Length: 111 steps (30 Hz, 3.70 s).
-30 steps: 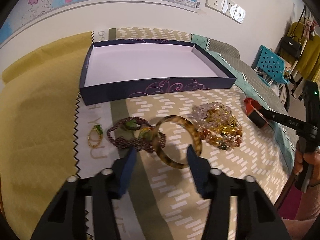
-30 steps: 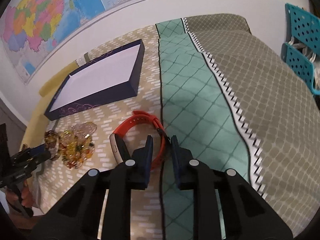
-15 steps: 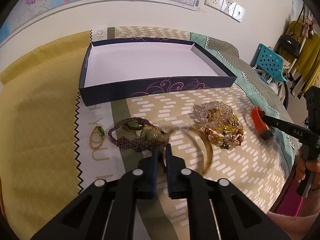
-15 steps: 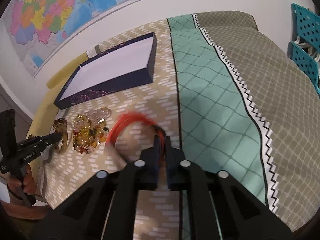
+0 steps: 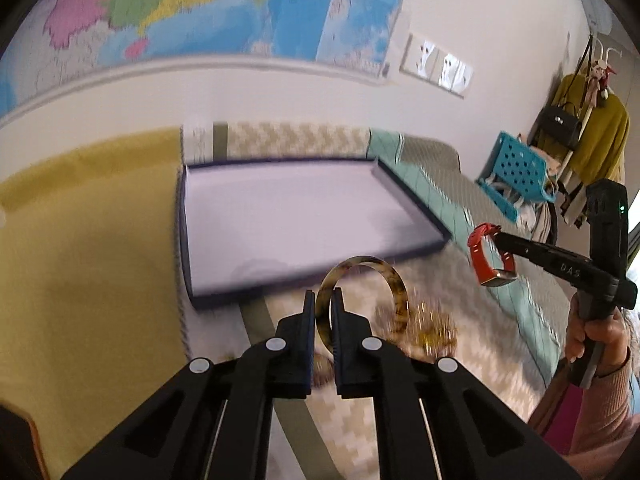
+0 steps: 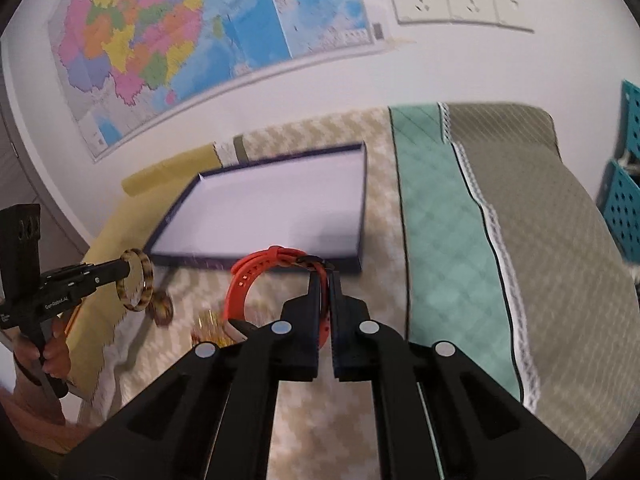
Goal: Organize jewelry
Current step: 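Carry watch and bangle into the box and open both tools to release them, then grasp the gold chain with the right tool while the left tool grasps the small gold ring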
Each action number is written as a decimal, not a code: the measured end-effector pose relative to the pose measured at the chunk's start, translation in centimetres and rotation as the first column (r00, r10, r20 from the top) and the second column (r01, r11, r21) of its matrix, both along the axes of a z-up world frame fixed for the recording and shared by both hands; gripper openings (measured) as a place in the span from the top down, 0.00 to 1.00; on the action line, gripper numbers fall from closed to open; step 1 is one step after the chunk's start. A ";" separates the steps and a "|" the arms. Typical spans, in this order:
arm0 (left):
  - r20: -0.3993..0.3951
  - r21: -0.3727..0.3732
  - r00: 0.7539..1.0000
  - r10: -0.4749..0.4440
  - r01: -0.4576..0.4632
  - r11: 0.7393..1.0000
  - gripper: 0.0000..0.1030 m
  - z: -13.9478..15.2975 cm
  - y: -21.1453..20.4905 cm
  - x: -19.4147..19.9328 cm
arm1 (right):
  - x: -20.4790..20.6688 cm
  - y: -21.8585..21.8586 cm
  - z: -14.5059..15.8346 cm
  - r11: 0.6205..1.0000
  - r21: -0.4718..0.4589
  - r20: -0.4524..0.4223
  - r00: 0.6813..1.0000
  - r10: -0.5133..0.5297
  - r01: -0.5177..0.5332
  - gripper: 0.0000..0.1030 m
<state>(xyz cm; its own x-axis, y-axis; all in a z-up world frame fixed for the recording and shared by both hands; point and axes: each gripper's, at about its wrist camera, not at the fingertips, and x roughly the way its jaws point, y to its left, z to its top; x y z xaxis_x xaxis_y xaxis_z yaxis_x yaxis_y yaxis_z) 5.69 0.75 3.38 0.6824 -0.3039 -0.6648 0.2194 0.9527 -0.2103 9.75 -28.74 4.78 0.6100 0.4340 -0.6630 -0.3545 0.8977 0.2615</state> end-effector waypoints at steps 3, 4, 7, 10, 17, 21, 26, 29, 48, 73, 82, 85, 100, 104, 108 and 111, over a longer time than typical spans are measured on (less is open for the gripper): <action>0.011 0.002 1.000 0.013 -0.013 1.000 0.94 0.8 0.4 2.1 | 2.3 1.2 0.8 1.000 -0.014 0.022 1.000 0.017 -0.017 0.95; 0.016 0.009 1.000 0.018 -0.018 1.000 0.94 1.0 0.4 2.9 | 3.0 1.6 1.0 1.000 -0.024 0.030 0.999 0.021 -0.020 0.95; 0.014 0.027 0.999 0.035 -0.035 0.999 0.94 0.9 0.6 5.5 | 5.7 3.0 1.2 0.998 -0.044 0.035 0.999 0.034 -0.033 0.95; 0.000 0.027 0.999 0.045 -0.045 0.999 0.94 0.6 0.8 8.3 | 8.2 4.1 1.1 0.998 -0.057 0.031 0.999 0.038 -0.036 0.95; -0.054 0.032 0.996 0.070 -0.068 0.997 0.94 -1.1 1.7 13.9 | 13.8 7.0 -1.0 0.994 -0.093 -0.030 0.998 0.052 -0.055 0.95; -0.087 0.031 0.994 0.073 -0.070 0.997 0.94 -2.2 1.8 16.5 | 16.2 8.7 -2.6 0.990 -0.128 -0.068 0.996 0.056 -0.064 0.95; -0.132 0.039 0.988 0.077 -0.073 0.997 0.94 -3.6 2.1 19.0 | 18.6 9.8 -4.1 0.984 -0.167 -0.110 0.993 0.039 -0.057 0.95; -0.161 0.048 0.983 0.088 -0.081 0.996 0.94 -4.4 2.3 20.3 | 19.5 9.9 -4.7 0.983 -0.174 -0.130 0.991 0.027 -0.050 0.95; -0.039 0.089 0.995 0.093 -0.089 0.992 0.60 -1.2 2.2 16.0 | 11.0 6.7 -0.3 0.993 -0.060 -0.007 0.995 0.100 -0.100 0.63; 0.026 0.092 0.999 0.025 -0.028 0.995 0.38 -3.7 0.8 -1.3 | -4.9 9.3 -4.6 0.938 -0.201 -0.065 0.960 0.274 -0.281 0.93; 0.024 0.093 1.000 -0.003 0.001 0.996 0.39 -4.3 0.1 -2.4 | -5.5 7.6 0.5 0.963 -0.076 0.033 0.964 0.263 -0.260 0.94; 0.026 0.103 0.999 -0.028 0.025 0.994 0.39 -4.4 -0.1 -2.9 | -5.7 6.7 2.5 0.969 -0.032 0.076 0.966 0.246 -0.244 0.94; 0.013 0.089 0.997 -0.073 0.072 0.993 0.39 -5.2 -0.6 -3.9 | -7.1 3.8 10.7 0.975 0.099 0.282 0.945 0.164 -0.199 0.94; 0.007 0.090 0.997 -0.078 0.077 0.993 0.39 -5.5 -0.5 -4.0 | -7.5 2.9 12.8 0.973 0.129 0.336 0.932 0.138 -0.191 0.94; -0.009 0.087 0.999 -0.052 0.053 0.995 0.39 -5.9 0.4 -4.0 | -7.6 2.3 13.4 0.976 0.126 0.347 0.929 0.127 -0.180 0.94; -0.019 0.090 0.999 -0.032 0.033 0.995 0.40 -6.0 1.1 -3.8 | -7.5 2.1 13.2 0.978 0.122 0.336 0.934 0.122 -0.171 0.94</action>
